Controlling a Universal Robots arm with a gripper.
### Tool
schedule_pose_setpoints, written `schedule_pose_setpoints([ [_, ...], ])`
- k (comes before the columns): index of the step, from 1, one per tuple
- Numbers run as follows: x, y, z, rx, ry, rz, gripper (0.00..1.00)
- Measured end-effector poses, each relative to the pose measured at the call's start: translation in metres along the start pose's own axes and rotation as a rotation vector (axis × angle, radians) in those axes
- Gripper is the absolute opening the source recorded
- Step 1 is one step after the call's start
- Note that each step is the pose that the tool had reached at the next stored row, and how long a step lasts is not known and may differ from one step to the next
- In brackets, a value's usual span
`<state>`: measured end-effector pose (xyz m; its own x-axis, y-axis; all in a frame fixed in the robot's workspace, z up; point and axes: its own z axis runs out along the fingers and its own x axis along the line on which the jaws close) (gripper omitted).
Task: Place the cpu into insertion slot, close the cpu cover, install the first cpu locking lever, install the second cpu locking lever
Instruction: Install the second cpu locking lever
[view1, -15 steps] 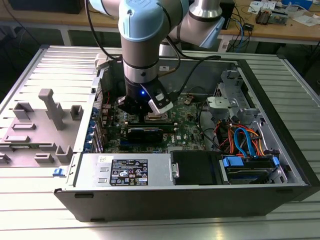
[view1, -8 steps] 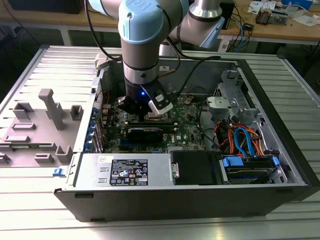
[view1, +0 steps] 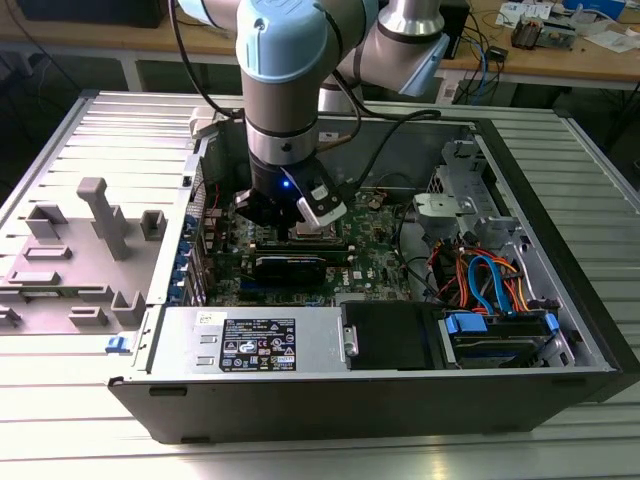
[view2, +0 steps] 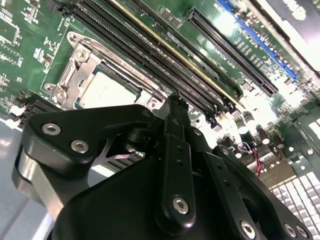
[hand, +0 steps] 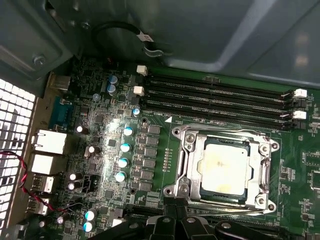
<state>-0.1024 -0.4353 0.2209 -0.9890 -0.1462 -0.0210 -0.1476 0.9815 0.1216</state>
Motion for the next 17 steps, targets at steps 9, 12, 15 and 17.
schedule_pose_setpoints([
  [9,0.0,0.0,-0.0004,0.0369,0.0056,0.0,0.11],
  [12,0.0,0.0,-0.0004,0.0376,0.0057,0.0,0.11],
  [15,0.0002,-0.0006,0.0005,0.0377,0.0058,0.0,0.11],
  [17,0.0002,-0.0011,0.001,0.0375,0.0056,0.0,0.11],
])
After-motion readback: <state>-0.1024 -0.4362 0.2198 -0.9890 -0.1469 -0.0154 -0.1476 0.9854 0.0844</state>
